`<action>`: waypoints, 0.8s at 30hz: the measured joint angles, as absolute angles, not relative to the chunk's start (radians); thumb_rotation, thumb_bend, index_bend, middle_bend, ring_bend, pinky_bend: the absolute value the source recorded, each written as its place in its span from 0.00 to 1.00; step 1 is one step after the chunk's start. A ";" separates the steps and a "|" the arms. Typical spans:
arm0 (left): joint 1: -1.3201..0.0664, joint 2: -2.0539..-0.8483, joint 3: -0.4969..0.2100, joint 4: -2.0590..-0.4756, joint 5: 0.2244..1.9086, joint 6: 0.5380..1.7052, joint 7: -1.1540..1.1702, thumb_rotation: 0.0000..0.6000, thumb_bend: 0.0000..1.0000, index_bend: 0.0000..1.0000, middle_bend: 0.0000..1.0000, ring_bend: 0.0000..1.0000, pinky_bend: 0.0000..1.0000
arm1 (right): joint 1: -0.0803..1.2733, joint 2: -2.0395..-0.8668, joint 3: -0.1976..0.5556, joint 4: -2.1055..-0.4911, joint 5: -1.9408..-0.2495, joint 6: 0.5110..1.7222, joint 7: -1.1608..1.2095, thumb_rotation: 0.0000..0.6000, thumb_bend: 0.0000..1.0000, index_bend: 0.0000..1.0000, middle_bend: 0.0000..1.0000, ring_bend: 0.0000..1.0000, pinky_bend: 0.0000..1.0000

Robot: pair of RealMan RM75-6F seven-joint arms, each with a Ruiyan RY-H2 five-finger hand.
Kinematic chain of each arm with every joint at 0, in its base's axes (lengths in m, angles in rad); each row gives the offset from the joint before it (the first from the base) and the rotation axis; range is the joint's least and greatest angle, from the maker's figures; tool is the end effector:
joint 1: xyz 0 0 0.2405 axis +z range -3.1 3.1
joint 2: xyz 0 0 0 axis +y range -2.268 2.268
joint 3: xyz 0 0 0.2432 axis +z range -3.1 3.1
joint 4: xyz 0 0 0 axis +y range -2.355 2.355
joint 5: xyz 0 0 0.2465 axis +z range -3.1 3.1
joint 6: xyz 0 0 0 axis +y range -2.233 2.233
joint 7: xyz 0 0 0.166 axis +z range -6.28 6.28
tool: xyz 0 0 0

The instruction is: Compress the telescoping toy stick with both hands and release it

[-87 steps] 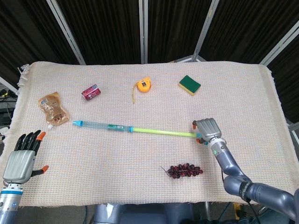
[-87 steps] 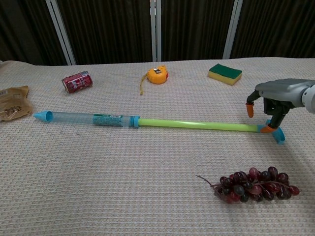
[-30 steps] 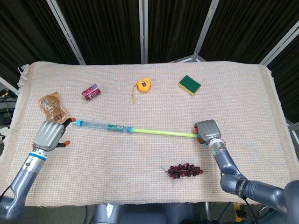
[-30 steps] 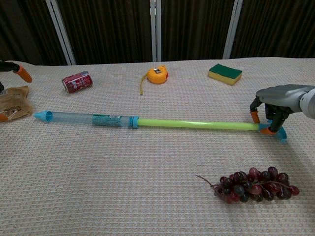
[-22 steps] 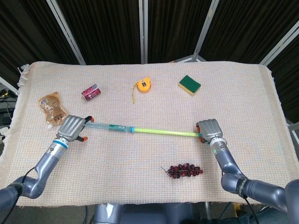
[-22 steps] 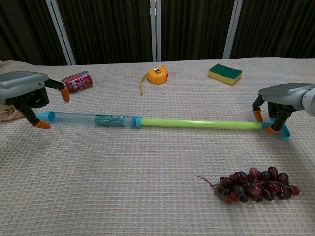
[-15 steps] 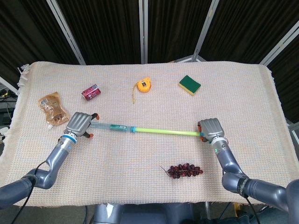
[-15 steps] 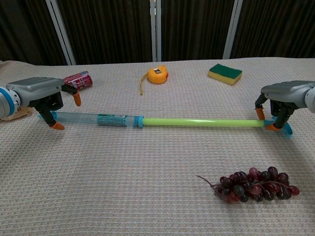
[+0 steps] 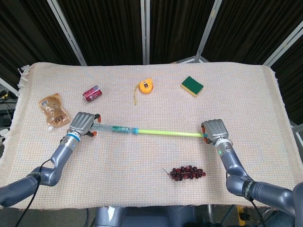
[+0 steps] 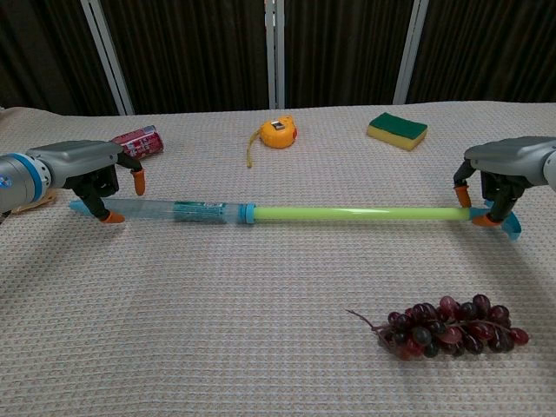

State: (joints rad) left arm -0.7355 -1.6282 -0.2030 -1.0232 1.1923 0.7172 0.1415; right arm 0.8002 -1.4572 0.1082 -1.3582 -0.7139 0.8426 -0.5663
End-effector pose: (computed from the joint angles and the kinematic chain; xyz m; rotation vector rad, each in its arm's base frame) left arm -0.2306 0.4231 -0.0558 -1.8244 -0.9756 -0.6812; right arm -0.2256 -0.3992 -0.0295 1.7594 -0.9646 0.4701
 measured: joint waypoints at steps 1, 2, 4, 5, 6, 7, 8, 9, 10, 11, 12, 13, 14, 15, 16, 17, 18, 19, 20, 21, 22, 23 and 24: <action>-0.740 -1.631 -0.203 -1.018 1.184 0.711 0.146 1.00 0.27 0.43 0.93 0.88 1.00 | 0.801 -1.455 0.108 -1.361 -0.714 0.844 -0.567 1.00 0.40 0.66 1.00 1.00 1.00; -0.743 -1.633 -0.203 -1.015 1.178 0.707 0.149 1.00 0.27 0.43 0.93 0.88 1.00 | 0.801 -1.453 0.107 -1.363 -0.713 0.844 -0.567 1.00 0.40 0.66 1.00 1.00 1.00; -0.749 -1.637 -0.203 -1.010 1.167 0.700 0.154 1.00 0.27 0.43 0.93 0.88 1.00 | 0.802 -1.451 0.105 -1.364 -0.712 0.844 -0.567 1.00 0.40 0.66 1.00 1.00 1.00; -0.751 -1.639 -0.202 -1.006 1.163 0.697 0.157 1.00 0.27 0.43 0.93 0.88 1.00 | 0.802 -1.450 0.104 -1.363 -0.712 0.843 -0.568 1.00 0.40 0.66 1.00 1.00 1.00; -0.753 -1.641 -0.202 -1.003 1.158 0.694 0.161 1.00 0.27 0.43 0.93 0.88 1.00 | 0.802 -1.450 0.103 -1.364 -0.712 0.843 -0.567 1.00 0.40 0.66 1.00 1.00 1.00; -0.756 -1.644 -0.202 -1.000 1.149 0.689 0.164 1.00 0.27 0.43 0.93 0.88 1.00 | 0.802 -1.450 0.103 -1.363 -0.712 0.842 -0.566 1.00 0.40 0.66 1.00 1.00 1.00; -0.757 -1.647 -0.202 -0.997 1.141 0.685 0.166 1.00 0.27 0.43 0.93 0.88 1.00 | 0.803 -1.450 0.102 -1.362 -0.713 0.842 -0.565 1.00 0.40 0.66 1.00 1.00 1.00; -0.759 -1.649 -0.201 -0.993 1.135 0.683 0.169 1.00 0.27 0.43 0.93 0.88 1.00 | 0.803 -1.450 0.101 -1.362 -0.713 0.842 -0.565 1.00 0.40 0.66 1.00 1.00 1.00; -0.762 -1.653 -0.201 -0.987 1.131 0.682 0.172 1.00 0.27 0.43 0.93 0.88 1.00 | 0.803 -1.450 0.101 -1.361 -0.714 0.841 -0.563 1.00 0.40 0.66 1.00 1.00 1.00; -0.763 -1.656 -0.200 -0.983 1.128 0.681 0.173 1.00 0.27 0.43 0.93 0.88 1.00 | 0.803 -1.450 0.101 -1.361 -0.715 0.842 -0.563 1.00 0.40 0.66 1.00 1.00 1.00; -0.765 -1.659 -0.200 -0.979 1.124 0.680 0.174 1.00 0.27 0.43 0.93 0.88 1.00 | 0.803 -1.450 0.101 -1.360 -0.716 0.842 -0.562 1.00 0.40 0.66 1.00 1.00 1.00; -0.767 -1.664 -0.199 -0.972 1.120 0.678 0.176 1.00 0.27 0.43 0.93 0.88 1.00 | 0.804 -1.450 0.101 -1.360 -0.717 0.842 -0.561 1.00 0.40 0.66 1.00 1.00 1.00; -0.768 -1.667 -0.198 -0.967 1.116 0.676 0.176 1.00 0.27 0.43 0.93 0.88 1.00 | 0.804 -1.450 0.101 -1.359 -0.718 0.843 -0.560 1.00 0.40 0.66 1.00 1.00 1.00; -0.769 -1.671 -0.197 -0.963 1.112 0.675 0.176 1.00 0.28 0.43 0.93 0.88 1.00 | 0.805 -1.450 0.101 -1.359 -0.718 0.844 -0.560 1.00 0.40 0.66 1.00 1.00 1.00; -0.769 -1.675 -0.197 -0.959 1.108 0.675 0.175 1.00 0.30 0.44 0.93 0.88 1.00 | 0.805 -1.450 0.101 -1.359 -0.718 0.845 -0.560 1.00 0.40 0.66 1.00 1.00 1.00; -0.770 -1.677 -0.196 -0.956 1.106 0.674 0.175 1.00 0.32 0.46 0.93 0.88 1.00 | 0.805 -1.449 0.101 -1.359 -0.719 0.845 -0.560 1.00 0.40 0.66 1.00 1.00 1.00; -0.771 -1.678 -0.196 -0.953 1.104 0.674 0.174 1.00 0.33 0.47 0.93 0.88 1.00 | 0.805 -1.449 0.100 -1.359 -0.719 0.846 -0.561 1.00 0.40 0.66 1.00 1.00 1.00; -0.772 -1.681 -0.196 -0.950 1.102 0.674 0.173 1.00 0.34 0.49 0.93 0.88 1.00 | 0.805 -1.449 0.099 -1.358 -0.719 0.847 -0.561 1.00 0.40 0.66 1.00 1.00 1.00; -0.772 -1.682 -0.196 -0.947 1.100 0.675 0.172 1.00 0.35 0.51 0.93 0.88 1.00 | 0.805 -1.449 0.099 -1.358 -0.719 0.848 -0.562 1.00 0.40 0.66 1.00 1.00 1.00; -0.773 -1.683 -0.195 -0.946 1.099 0.676 0.171 1.00 0.35 0.53 0.93 0.88 1.00 | 0.805 -1.449 0.098 -1.358 -0.719 0.848 -0.562 1.00 0.40 0.66 1.00 1.00 1.00; -0.774 -1.684 -0.195 -0.945 1.099 0.678 0.171 1.00 0.36 0.55 0.93 0.88 1.00 | 0.805 -1.449 0.097 -1.357 -0.719 0.849 -0.563 1.00 0.40 0.66 1.00 1.00 1.00; -0.774 -1.685 -0.195 -0.944 1.099 0.680 0.171 1.00 0.37 0.58 0.93 0.88 1.00 | 0.805 -1.448 0.097 -1.357 -0.718 0.849 -0.563 1.00 0.40 0.66 1.00 1.00 1.00; -0.775 -1.685 -0.194 -0.943 1.100 0.682 0.172 1.00 0.38 0.60 0.93 0.88 1.00 | 0.805 -1.448 0.097 -1.357 -0.718 0.849 -0.563 1.00 0.40 0.66 1.00 1.00 1.00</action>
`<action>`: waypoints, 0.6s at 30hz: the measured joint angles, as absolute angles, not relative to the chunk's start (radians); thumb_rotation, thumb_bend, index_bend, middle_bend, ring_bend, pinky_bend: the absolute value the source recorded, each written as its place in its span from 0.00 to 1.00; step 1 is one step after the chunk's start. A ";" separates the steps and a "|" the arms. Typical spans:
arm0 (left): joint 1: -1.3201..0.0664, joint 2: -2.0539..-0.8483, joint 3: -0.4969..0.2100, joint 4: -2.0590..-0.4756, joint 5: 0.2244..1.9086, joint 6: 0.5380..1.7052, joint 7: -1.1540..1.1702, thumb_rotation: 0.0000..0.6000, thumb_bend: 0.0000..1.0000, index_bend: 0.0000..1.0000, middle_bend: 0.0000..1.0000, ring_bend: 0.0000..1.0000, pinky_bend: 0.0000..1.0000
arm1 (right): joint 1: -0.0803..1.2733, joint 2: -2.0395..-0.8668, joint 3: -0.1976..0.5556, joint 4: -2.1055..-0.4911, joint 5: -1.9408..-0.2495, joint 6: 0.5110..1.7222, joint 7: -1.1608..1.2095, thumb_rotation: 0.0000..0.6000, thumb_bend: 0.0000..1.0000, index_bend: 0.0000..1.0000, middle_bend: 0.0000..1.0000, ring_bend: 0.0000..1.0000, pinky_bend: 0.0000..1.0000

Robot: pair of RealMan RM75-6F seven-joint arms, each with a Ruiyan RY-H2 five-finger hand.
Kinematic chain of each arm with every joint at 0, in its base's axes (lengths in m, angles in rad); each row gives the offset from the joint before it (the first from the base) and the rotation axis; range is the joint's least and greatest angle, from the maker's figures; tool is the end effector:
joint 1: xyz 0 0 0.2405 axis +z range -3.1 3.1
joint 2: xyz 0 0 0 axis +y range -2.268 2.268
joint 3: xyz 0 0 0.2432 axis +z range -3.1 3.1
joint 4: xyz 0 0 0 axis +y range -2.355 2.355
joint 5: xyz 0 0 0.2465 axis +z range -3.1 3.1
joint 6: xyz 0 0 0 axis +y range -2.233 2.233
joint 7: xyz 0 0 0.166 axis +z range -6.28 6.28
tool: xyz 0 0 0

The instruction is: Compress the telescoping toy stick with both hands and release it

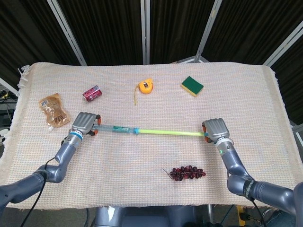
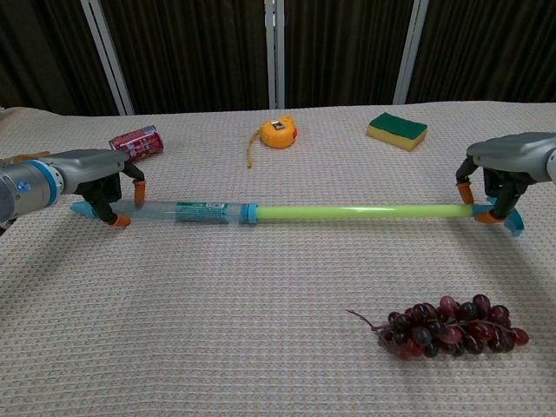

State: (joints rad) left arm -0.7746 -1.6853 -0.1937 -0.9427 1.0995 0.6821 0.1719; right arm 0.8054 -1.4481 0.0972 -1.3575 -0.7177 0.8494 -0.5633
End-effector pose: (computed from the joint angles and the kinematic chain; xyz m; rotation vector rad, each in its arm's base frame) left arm -0.2348 0.4321 -0.0679 -1.7956 -1.0135 -0.6318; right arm -0.2274 -0.4004 -0.0256 1.7591 -0.9468 0.4646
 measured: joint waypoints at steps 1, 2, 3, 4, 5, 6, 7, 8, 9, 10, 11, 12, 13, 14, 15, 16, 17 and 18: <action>-0.775 -1.686 -0.193 -0.942 1.100 0.684 0.173 1.00 0.39 0.63 0.93 0.88 1.00 | 0.806 -1.448 0.097 -1.357 -0.718 0.850 -0.563 1.00 0.40 0.66 1.00 1.00 1.00; -0.775 -1.686 -0.193 -0.943 1.100 0.685 0.172 1.00 0.40 0.66 0.93 0.88 1.00 | 0.806 -1.447 0.097 -1.358 -0.717 0.850 -0.564 1.00 0.40 0.66 1.00 1.00 1.00; -0.775 -1.686 -0.193 -0.943 1.100 0.687 0.172 1.00 0.41 0.68 0.93 0.88 1.00 | 0.806 -1.447 0.097 -1.358 -0.717 0.850 -0.564 1.00 0.40 0.66 1.00 1.00 1.00; -0.775 -1.686 -0.193 -0.946 1.101 0.689 0.169 1.00 0.41 0.70 0.93 0.88 1.00 | 0.805 -1.446 0.096 -1.360 -0.717 0.851 -0.564 1.00 0.40 0.66 1.00 1.00 1.00; -0.775 -1.686 -0.192 -0.947 1.102 0.691 0.168 1.00 0.41 0.72 0.93 0.88 1.00 | 0.805 -1.445 0.096 -1.361 -0.717 0.852 -0.565 1.00 0.41 0.66 1.00 1.00 1.00; -0.774 -1.685 -0.191 -0.948 1.104 0.693 0.167 1.00 0.41 0.73 0.93 0.88 1.00 | 0.805 -1.445 0.095 -1.361 -0.717 0.852 -0.566 1.00 0.41 0.66 1.00 1.00 1.00; -0.774 -1.684 -0.189 -0.950 1.106 0.694 0.167 1.00 0.41 0.74 0.93 0.88 1.00 | 0.805 -1.444 0.094 -1.363 -0.718 0.853 -0.566 1.00 0.41 0.66 1.00 1.00 1.00; -0.774 -1.683 -0.188 -0.953 1.106 0.695 0.167 1.00 0.41 0.75 0.93 0.88 1.00 | 0.805 -1.444 0.094 -1.364 -0.718 0.853 -0.566 1.00 0.41 0.66 1.00 1.00 1.00; -0.774 -1.682 -0.188 -0.956 1.106 0.696 0.167 1.00 0.41 0.76 0.93 0.88 1.00 | 0.804 -1.443 0.095 -1.366 -0.719 0.854 -0.564 1.00 0.41 0.66 1.00 1.00 1.00; -0.774 -1.680 -0.189 -0.962 1.105 0.697 0.166 1.00 0.41 0.77 0.93 0.88 1.00 | 0.804 -1.442 0.097 -1.369 -0.721 0.856 -0.561 1.00 0.42 0.66 1.00 1.00 1.00; -0.773 -1.678 -0.190 -0.968 1.104 0.698 0.164 1.00 0.41 0.78 0.93 0.88 1.00 | 0.804 -1.441 0.098 -1.372 -0.722 0.857 -0.558 1.00 0.42 0.67 1.00 1.00 1.00; -0.773 -1.676 -0.191 -0.974 1.104 0.700 0.163 1.00 0.41 0.79 0.93 0.88 1.00 | 0.803 -1.439 0.100 -1.376 -0.725 0.859 -0.555 1.00 0.42 0.67 1.00 1.00 1.00; -0.773 -1.672 -0.192 -0.984 1.103 0.705 0.163 1.00 0.41 0.80 0.93 0.88 1.00 | 0.803 -1.437 0.103 -1.381 -0.728 0.861 -0.550 1.00 0.43 0.67 1.00 1.00 1.00; -0.773 -1.669 -0.194 -0.992 1.102 0.708 0.163 1.00 0.41 0.81 0.93 0.88 1.00 | 0.803 -1.435 0.106 -1.386 -0.731 0.862 -0.546 1.00 0.43 0.67 1.00 1.00 1.00; -0.773 -1.666 -0.196 -1.000 1.101 0.711 0.163 1.00 0.41 0.81 0.93 0.88 1.00 | 0.803 -1.433 0.109 -1.391 -0.733 0.863 -0.543 1.00 0.43 0.67 1.00 1.00 1.00; -0.774 -1.661 -0.199 -1.011 1.097 0.714 0.163 1.00 0.41 0.82 0.93 0.88 1.00 | 0.804 -1.429 0.113 -1.398 -0.736 0.865 -0.538 1.00 0.43 0.67 1.00 1.00 1.00; -0.774 -1.658 -0.202 -1.021 1.094 0.716 0.164 1.00 0.41 0.82 0.93 0.88 1.00 | 0.805 -1.427 0.117 -1.404 -0.737 0.866 -0.536 1.00 0.43 0.67 1.00 1.00 1.00; -0.776 -1.655 -0.205 -1.030 1.090 0.717 0.165 1.00 0.41 0.82 0.93 0.88 1.00 | 0.806 -1.425 0.120 -1.409 -0.739 0.868 -0.534 1.00 0.43 0.67 1.00 1.00 1.00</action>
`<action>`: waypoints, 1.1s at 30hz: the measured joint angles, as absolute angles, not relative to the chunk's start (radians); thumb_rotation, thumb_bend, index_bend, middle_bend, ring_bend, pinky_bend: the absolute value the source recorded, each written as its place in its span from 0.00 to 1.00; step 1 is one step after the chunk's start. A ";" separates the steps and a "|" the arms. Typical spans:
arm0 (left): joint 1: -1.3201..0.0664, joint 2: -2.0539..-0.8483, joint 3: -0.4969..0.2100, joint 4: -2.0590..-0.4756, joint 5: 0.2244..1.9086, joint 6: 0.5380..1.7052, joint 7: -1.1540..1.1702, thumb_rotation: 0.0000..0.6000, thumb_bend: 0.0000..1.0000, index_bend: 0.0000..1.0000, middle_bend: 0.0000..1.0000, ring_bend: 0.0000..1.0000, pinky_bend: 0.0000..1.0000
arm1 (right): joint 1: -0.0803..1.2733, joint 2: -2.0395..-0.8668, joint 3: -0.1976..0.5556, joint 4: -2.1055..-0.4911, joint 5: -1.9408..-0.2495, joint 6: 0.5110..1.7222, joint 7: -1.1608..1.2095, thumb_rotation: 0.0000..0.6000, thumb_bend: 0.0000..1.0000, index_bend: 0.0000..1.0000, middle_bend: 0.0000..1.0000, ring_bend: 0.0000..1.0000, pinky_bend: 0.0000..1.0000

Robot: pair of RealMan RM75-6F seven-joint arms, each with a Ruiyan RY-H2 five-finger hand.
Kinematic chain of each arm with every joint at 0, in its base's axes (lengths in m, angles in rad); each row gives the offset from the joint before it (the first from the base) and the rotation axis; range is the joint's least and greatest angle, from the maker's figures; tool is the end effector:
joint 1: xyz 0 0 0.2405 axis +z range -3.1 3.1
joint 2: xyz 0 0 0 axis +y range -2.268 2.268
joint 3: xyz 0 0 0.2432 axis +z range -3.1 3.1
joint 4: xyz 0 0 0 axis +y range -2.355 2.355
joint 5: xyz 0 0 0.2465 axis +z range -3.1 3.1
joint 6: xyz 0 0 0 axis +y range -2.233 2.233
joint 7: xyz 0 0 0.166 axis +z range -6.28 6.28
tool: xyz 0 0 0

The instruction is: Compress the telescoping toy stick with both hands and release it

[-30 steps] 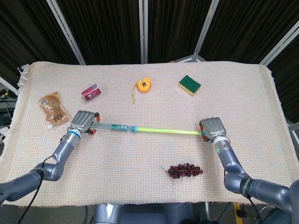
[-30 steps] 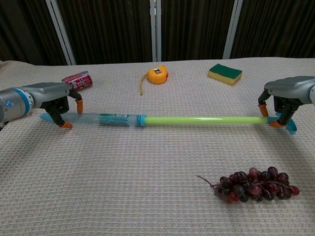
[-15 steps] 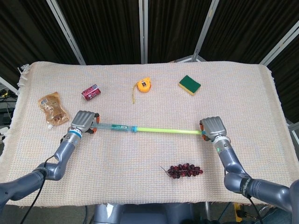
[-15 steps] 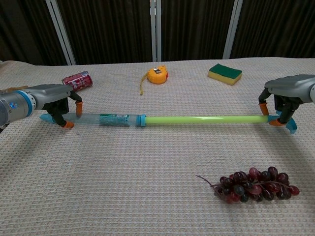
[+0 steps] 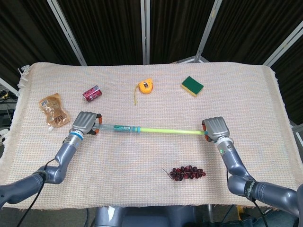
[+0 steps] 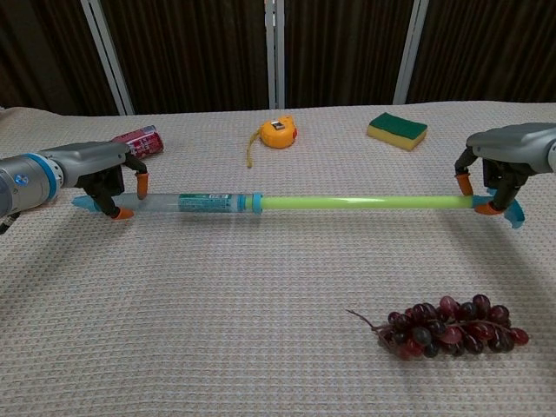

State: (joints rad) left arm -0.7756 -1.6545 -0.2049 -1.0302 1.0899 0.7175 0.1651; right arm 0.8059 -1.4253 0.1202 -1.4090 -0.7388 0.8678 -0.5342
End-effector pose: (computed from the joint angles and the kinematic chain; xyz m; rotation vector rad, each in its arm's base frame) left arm -0.2160 0.4278 -0.0653 -1.7904 -1.0391 -0.7062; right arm -0.2113 -0.4002 -0.0207 1.7532 -0.9630 0.5332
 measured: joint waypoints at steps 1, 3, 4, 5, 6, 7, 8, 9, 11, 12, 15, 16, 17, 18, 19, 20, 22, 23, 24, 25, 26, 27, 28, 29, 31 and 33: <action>-0.778 -1.651 -0.209 -1.044 1.083 0.719 0.169 1.00 0.41 0.82 0.93 0.88 1.00 | 0.809 -1.423 0.125 -1.417 -0.741 0.870 -0.534 1.00 0.43 0.67 1.00 1.00 1.00; -0.785 -1.647 -0.219 -1.066 1.071 0.723 0.177 1.00 0.41 0.82 0.93 0.88 1.00 | 0.817 -1.422 0.135 -1.431 -0.742 0.874 -0.535 1.00 0.43 0.67 1.00 1.00 1.00; -0.789 -1.645 -0.224 -1.079 1.063 0.725 0.186 1.00 0.41 0.83 0.93 0.88 1.00 | 0.825 -1.422 0.143 -1.441 -0.740 0.877 -0.539 1.00 0.43 0.67 1.00 1.00 1.00; -0.793 -1.644 -0.228 -1.088 1.056 0.727 0.195 1.00 0.41 0.83 0.93 0.88 1.00 | 0.828 -1.422 0.145 -1.444 -0.738 0.879 -0.541 1.00 0.43 0.67 1.00 1.00 1.00; -0.797 -1.643 -0.232 -1.100 1.047 0.730 0.205 1.00 0.41 0.83 0.93 0.88 1.00 | 0.833 -1.422 0.147 -1.450 -0.736 0.880 -0.546 1.00 0.43 0.67 1.00 1.00 1.00; -0.804 -1.642 -0.236 -1.114 1.036 0.733 0.220 1.00 0.41 0.83 0.93 0.88 1.00 | 0.840 -1.423 0.151 -1.457 -0.732 0.882 -0.552 1.00 0.43 0.67 1.00 1.00 1.00; -0.809 -1.642 -0.239 -1.123 1.028 0.735 0.232 1.00 0.41 0.83 0.93 0.88 1.00 | 0.844 -1.424 0.154 -1.462 -0.729 0.884 -0.556 1.00 0.43 0.67 1.00 1.00 1.00; -0.814 -1.643 -0.241 -1.132 1.019 0.738 0.244 1.00 0.41 0.83 0.93 0.88 1.00 | 0.848 -1.425 0.155 -1.465 -0.726 0.885 -0.560 1.00 0.43 0.67 1.00 1.00 1.00; -0.827 -1.646 -0.247 -1.153 0.997 0.744 0.269 1.00 0.41 0.83 0.93 0.88 1.00 | 0.858 -1.429 0.159 -1.471 -0.718 0.888 -0.572 1.00 0.43 0.67 1.00 1.00 1.00; -0.833 -1.649 -0.249 -1.159 0.989 0.746 0.277 1.00 0.41 0.83 0.93 0.88 1.00 | 0.863 -1.432 0.160 -1.474 -0.713 0.889 -0.578 1.00 0.43 0.67 1.00 1.00 1.00; -0.849 -1.660 -0.254 -1.170 0.973 0.752 0.295 1.00 0.41 0.83 0.93 0.88 1.00 | 0.880 -1.446 0.165 -1.481 -0.693 0.895 -0.594 1.00 0.43 0.67 1.00 1.00 1.00; -0.855 -1.665 -0.256 -1.173 0.967 0.756 0.304 1.00 0.41 0.83 0.93 0.88 1.00 | 0.885 -1.452 0.167 -1.485 -0.688 0.897 -0.600 1.00 0.43 0.67 1.00 1.00 1.00; -0.861 -1.670 -0.257 -1.177 0.961 0.760 0.310 1.00 0.41 0.83 0.93 0.88 1.00 | 0.890 -1.456 0.167 -1.488 -0.684 0.899 -0.604 1.00 0.43 0.67 1.00 1.00 1.00; -0.866 -1.675 -0.259 -1.181 0.956 0.763 0.315 1.00 0.41 0.83 0.93 0.88 1.00 | 0.893 -1.460 0.168 -1.491 -0.682 0.901 -0.607 1.00 0.43 0.67 1.00 1.00 1.00; -0.873 -1.682 -0.261 -1.187 0.948 0.767 0.320 1.00 0.41 0.83 0.93 0.88 1.00 | 0.897 -1.464 0.169 -1.494 -0.680 0.903 -0.610 1.00 0.43 0.67 1.00 1.00 1.00; -0.875 -1.684 -0.261 -1.188 0.945 0.768 0.322 1.00 0.41 0.83 0.93 0.88 1.00 | 0.901 -1.468 0.170 -1.497 -0.676 0.905 -0.614 1.00 0.43 0.67 1.00 1.00 1.00; -0.881 -1.689 -0.263 -1.194 0.940 0.772 0.327 1.00 0.41 0.83 0.93 0.88 1.00 | 0.907 -1.473 0.171 -1.500 -0.673 0.909 -0.619 1.00 0.43 0.67 1.00 1.00 1.00; -0.882 -1.691 -0.264 -1.197 0.938 0.774 0.327 1.00 0.41 0.83 0.93 0.88 1.00 | 0.910 -1.476 0.172 -1.501 -0.671 0.910 -0.621 1.00 0.43 0.67 1.00 1.00 1.00; -0.884 -1.693 -0.264 -1.200 0.937 0.775 0.327 1.00 0.41 0.83 0.93 0.88 1.00 | 0.913 -1.479 0.173 -1.502 -0.669 0.912 -0.623 1.00 0.43 0.67 1.00 1.00 1.00; -0.887 -1.695 -0.264 -1.205 0.937 0.777 0.327 1.00 0.41 0.83 0.93 0.88 1.00 | 0.916 -1.483 0.174 -1.503 -0.666 0.914 -0.625 1.00 0.43 0.67 1.00 1.00 1.00; -0.890 -1.697 -0.264 -1.209 0.938 0.780 0.328 1.00 0.41 0.83 0.93 0.88 1.00 | 0.919 -1.487 0.174 -1.504 -0.665 0.915 -0.627 1.00 0.43 0.67 1.00 1.00 1.00; -0.892 -1.699 -0.263 -1.212 0.938 0.782 0.330 1.00 0.41 0.83 0.93 0.88 1.00 | 0.921 -1.490 0.174 -1.505 -0.664 0.917 -0.629 1.00 0.43 0.67 1.00 1.00 1.00; -0.895 -1.702 -0.261 -1.215 0.937 0.784 0.333 1.00 0.41 0.83 0.93 0.88 1.00 | 0.925 -1.495 0.175 -1.505 -0.662 0.920 -0.632 1.00 0.43 0.67 1.00 1.00 1.00; -0.898 -1.704 -0.261 -1.215 0.936 0.786 0.336 1.00 0.41 0.83 0.93 0.88 1.00 | 0.928 -1.499 0.175 -1.505 -0.661 0.922 -0.633 1.00 0.43 0.67 1.00 1.00 1.00; -0.903 -1.711 -0.259 -1.217 0.933 0.788 0.339 1.00 0.41 0.83 0.93 0.88 1.00 | 0.932 -1.507 0.177 -1.507 -0.660 0.927 -0.634 1.00 0.43 0.67 1.00 1.00 1.00; -0.906 -1.715 -0.258 -1.217 0.930 0.790 0.341 1.00 0.41 0.83 0.93 0.88 1.00 | 0.935 -1.511 0.178 -1.507 -0.660 0.929 -0.633 1.00 0.43 0.67 1.00 1.00 1.00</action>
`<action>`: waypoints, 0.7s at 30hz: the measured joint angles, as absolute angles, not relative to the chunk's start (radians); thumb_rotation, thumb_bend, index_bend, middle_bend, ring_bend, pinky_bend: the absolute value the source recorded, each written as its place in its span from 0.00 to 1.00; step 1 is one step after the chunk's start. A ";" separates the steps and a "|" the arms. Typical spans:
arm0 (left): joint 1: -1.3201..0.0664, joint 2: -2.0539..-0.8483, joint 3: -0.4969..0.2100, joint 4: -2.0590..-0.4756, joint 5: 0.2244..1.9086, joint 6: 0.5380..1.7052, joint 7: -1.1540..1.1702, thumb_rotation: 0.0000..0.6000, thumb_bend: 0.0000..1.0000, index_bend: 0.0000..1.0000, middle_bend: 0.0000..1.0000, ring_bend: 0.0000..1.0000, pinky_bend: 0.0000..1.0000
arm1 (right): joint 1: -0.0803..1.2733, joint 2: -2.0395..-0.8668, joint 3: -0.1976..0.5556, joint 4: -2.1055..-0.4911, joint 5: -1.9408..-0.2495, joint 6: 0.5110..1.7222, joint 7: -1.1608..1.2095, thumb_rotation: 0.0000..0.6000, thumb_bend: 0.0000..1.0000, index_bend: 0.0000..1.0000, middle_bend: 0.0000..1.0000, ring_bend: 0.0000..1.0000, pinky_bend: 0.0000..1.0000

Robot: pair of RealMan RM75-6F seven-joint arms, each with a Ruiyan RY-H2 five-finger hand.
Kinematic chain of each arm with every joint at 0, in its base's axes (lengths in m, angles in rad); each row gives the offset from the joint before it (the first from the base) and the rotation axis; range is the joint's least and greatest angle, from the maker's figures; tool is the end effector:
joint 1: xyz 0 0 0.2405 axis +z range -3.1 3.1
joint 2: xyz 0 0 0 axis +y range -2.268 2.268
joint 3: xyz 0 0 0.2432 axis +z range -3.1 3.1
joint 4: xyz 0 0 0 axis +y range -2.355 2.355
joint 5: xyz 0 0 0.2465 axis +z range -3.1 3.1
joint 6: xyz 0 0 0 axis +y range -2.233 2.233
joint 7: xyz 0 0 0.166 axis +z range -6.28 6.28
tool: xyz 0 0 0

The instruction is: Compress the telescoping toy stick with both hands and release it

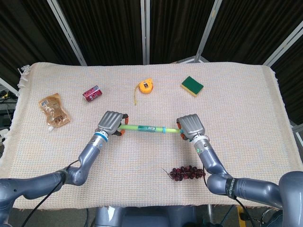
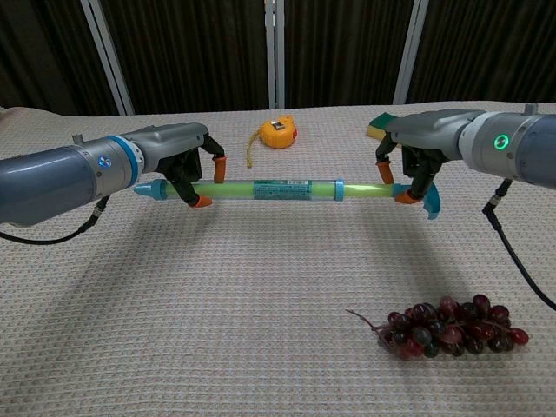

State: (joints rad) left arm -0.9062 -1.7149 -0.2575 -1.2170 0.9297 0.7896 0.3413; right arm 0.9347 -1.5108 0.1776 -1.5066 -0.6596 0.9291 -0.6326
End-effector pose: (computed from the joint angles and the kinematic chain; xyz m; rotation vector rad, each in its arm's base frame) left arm -0.1053 0.4132 -0.1010 -1.8693 -1.0521 -0.8708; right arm -0.1183 -0.3958 -0.0554 1.8421 -0.9466 0.6737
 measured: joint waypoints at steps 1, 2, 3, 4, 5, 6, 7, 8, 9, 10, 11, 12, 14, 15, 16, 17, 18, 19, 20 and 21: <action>-0.908 -1.719 -0.257 -1.217 0.927 0.790 0.341 1.00 0.41 0.83 0.93 0.88 1.00 | 0.936 -1.513 0.178 -1.506 -0.660 0.931 -0.631 1.00 0.43 0.67 1.00 1.00 1.00; -0.908 -1.720 -0.256 -1.216 0.926 0.790 0.340 1.00 0.41 0.83 0.93 0.88 1.00 | 0.936 -1.513 0.178 -1.505 -0.660 0.931 -0.631 1.00 0.43 0.67 1.00 1.00 1.00; -0.909 -1.722 -0.255 -1.216 0.926 0.791 0.338 1.00 0.41 0.83 0.93 0.88 1.00 | 0.936 -1.514 0.177 -1.504 -0.661 0.932 -0.630 1.00 0.43 0.67 1.00 1.00 1.00; -0.910 -1.725 -0.254 -1.214 0.925 0.792 0.337 1.00 0.40 0.82 0.93 0.88 1.00 | 0.936 -1.515 0.177 -1.503 -0.662 0.933 -0.628 1.00 0.43 0.65 1.00 1.00 1.00; -0.910 -1.727 -0.253 -1.212 0.926 0.794 0.337 1.00 0.40 0.80 0.93 0.88 1.00 | 0.936 -1.516 0.176 -1.502 -0.664 0.933 -0.625 1.00 0.42 0.62 1.00 1.00 1.00; -0.910 -1.728 -0.251 -1.209 0.927 0.796 0.337 1.00 0.40 0.77 0.93 0.88 1.00 | 0.935 -1.516 0.175 -1.501 -0.666 0.933 -0.622 1.00 0.37 0.55 1.00 1.00 1.00; -0.911 -1.730 -0.250 -1.207 0.928 0.798 0.336 1.00 0.40 0.70 0.93 0.88 1.00 | 0.934 -1.515 0.173 -1.499 -0.670 0.931 -0.618 1.00 0.28 0.44 1.00 1.00 1.00; -0.910 -1.730 -0.248 -1.206 0.929 0.798 0.334 1.00 0.39 0.59 0.93 0.88 1.00 | 0.933 -1.514 0.171 -1.498 -0.673 0.929 -0.615 1.00 0.20 0.35 1.00 1.00 1.00; -0.910 -1.728 -0.246 -1.207 0.930 0.797 0.333 1.00 0.37 0.50 0.93 0.88 1.00 | 0.932 -1.512 0.169 -1.498 -0.675 0.926 -0.613 1.00 0.09 0.23 1.00 1.00 1.00; -0.909 -1.725 -0.245 -1.208 0.931 0.796 0.329 1.00 0.33 0.36 0.92 0.88 1.00 | 0.930 -1.508 0.166 -1.497 -0.680 0.925 -0.610 1.00 0.03 0.11 1.00 1.00 1.00; -0.908 -1.721 -0.243 -1.210 0.930 0.793 0.327 1.00 0.29 0.23 0.92 0.88 1.00 | 0.928 -1.506 0.164 -1.496 -0.686 0.925 -0.608 1.00 0.00 0.06 1.00 1.00 1.00; -0.907 -1.717 -0.242 -1.213 0.929 0.790 0.325 1.00 0.27 0.17 0.92 0.88 1.00 | 0.926 -1.504 0.162 -1.495 -0.693 0.926 -0.607 1.00 0.00 0.02 0.99 1.00 1.00; -0.904 -1.705 -0.239 -1.223 0.917 0.783 0.326 1.00 0.23 0.07 0.92 0.88 1.00 | 0.919 -1.496 0.154 -1.494 -0.713 0.931 -0.601 1.00 0.00 0.00 0.98 1.00 1.00; -0.903 -1.698 -0.238 -1.231 0.911 0.782 0.327 1.00 0.22 0.06 0.92 0.88 1.00 | 0.915 -1.493 0.151 -1.494 -0.721 0.934 -0.597 1.00 0.00 0.00 0.98 1.00 1.00; -0.900 -1.689 -0.236 -1.243 0.904 0.783 0.330 1.00 0.22 0.05 0.92 0.88 1.00 | 0.909 -1.486 0.147 -1.495 -0.733 0.939 -0.592 1.00 0.00 0.00 0.98 1.00 1.00; -0.897 -1.681 -0.235 -1.254 0.902 0.786 0.332 1.00 0.22 0.05 0.91 0.88 1.00 | 0.903 -1.480 0.143 -1.497 -0.742 0.944 -0.589 1.00 0.00 0.00 0.98 1.00 1.00; -0.893 -1.668 -0.234 -1.270 0.900 0.793 0.334 1.00 0.22 0.05 0.91 0.88 1.00 | 0.897 -1.472 0.139 -1.501 -0.752 0.950 -0.586 1.00 0.00 0.00 0.97 1.00 1.00; -0.888 -1.658 -0.233 -1.283 0.899 0.800 0.334 1.00 0.22 0.05 0.91 0.88 1.00 | 0.890 -1.462 0.135 -1.507 -0.762 0.957 -0.582 1.00 0.00 0.00 0.97 1.00 1.00; -0.883 -1.646 -0.233 -1.298 0.899 0.807 0.334 1.00 0.22 0.05 0.90 0.87 1.00 | 0.880 -1.449 0.130 -1.516 -0.777 0.966 -0.577 1.00 0.00 0.00 0.97 1.00 1.00; -0.877 -1.634 -0.232 -1.312 0.899 0.816 0.333 1.00 0.22 0.05 0.90 0.87 1.00 | 0.873 -1.439 0.127 -1.524 -0.786 0.973 -0.572 1.00 0.00 0.00 0.96 1.00 1.00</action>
